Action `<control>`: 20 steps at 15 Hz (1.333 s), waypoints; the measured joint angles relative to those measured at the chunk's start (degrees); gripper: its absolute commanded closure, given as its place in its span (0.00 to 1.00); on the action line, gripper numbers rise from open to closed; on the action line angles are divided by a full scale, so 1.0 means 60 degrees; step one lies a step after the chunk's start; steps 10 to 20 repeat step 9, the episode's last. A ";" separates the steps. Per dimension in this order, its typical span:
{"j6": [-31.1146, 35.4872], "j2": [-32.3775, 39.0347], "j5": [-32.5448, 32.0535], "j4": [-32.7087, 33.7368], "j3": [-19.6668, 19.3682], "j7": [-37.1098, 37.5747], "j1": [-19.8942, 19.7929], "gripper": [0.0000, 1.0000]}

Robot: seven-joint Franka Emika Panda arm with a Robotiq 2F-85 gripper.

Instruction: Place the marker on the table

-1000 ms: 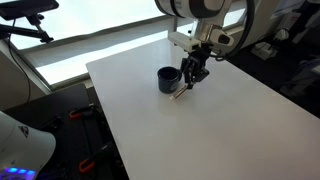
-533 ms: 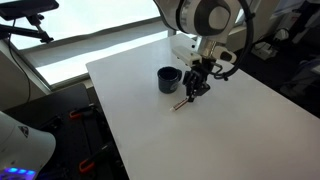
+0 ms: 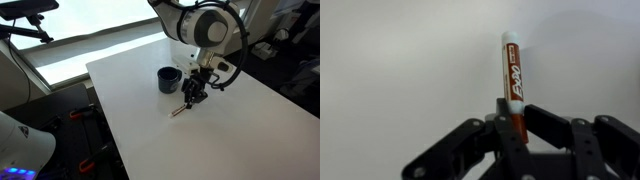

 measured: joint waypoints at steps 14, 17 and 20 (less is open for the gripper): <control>-0.0004 0.0279 -0.0087 0.0214 -0.0024 0.0031 0.0039 0.00; -0.0004 0.0279 -0.0087 0.0214 -0.0024 0.0031 0.0039 0.00; -0.0004 0.0279 -0.0087 0.0214 -0.0024 0.0031 0.0039 0.00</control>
